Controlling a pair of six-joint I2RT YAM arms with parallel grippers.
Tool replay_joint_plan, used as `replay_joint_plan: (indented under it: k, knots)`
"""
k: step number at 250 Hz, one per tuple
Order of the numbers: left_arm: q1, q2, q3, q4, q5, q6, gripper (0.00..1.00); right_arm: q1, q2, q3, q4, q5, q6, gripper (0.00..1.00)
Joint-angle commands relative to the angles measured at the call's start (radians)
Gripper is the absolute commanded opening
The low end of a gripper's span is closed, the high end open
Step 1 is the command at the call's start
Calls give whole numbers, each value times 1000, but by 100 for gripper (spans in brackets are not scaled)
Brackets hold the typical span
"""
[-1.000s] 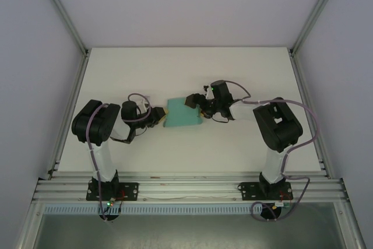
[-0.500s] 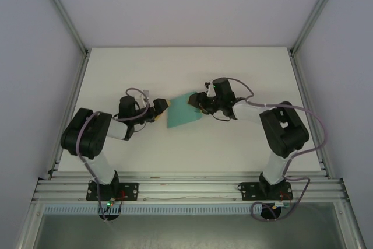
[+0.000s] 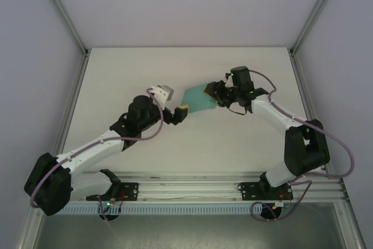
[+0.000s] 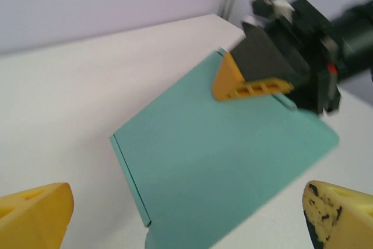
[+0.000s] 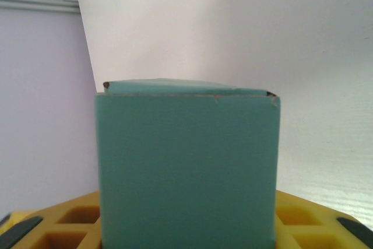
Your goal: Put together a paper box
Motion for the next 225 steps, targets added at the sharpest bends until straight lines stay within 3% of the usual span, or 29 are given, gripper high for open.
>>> replay_joint_plan:
  k: [1, 29, 69, 97, 155, 225]
  knots:
    - [-74, -28, -2, -77, -116, 309, 100, -17, -51, 50, -160, 0, 27, 46]
    - [-128, -1, 57, -144, -176, 407, 100, -41, -36, 88, -261, -51, 81, 46]
    - [-190, 78, 150, -236, -249, 523, 100, -61, -11, 90, -256, -137, 134, 46]
    - [-206, 113, 193, -288, -203, 567, 100, -80, 4, 70, -205, -200, 198, 46]
    - [-206, 187, 193, -284, -181, 631, 100, -88, 20, 12, -94, -298, 316, 44]
    - [-203, 281, 212, -203, -298, 686, 100, -88, 25, -37, -56, -378, 362, 43]
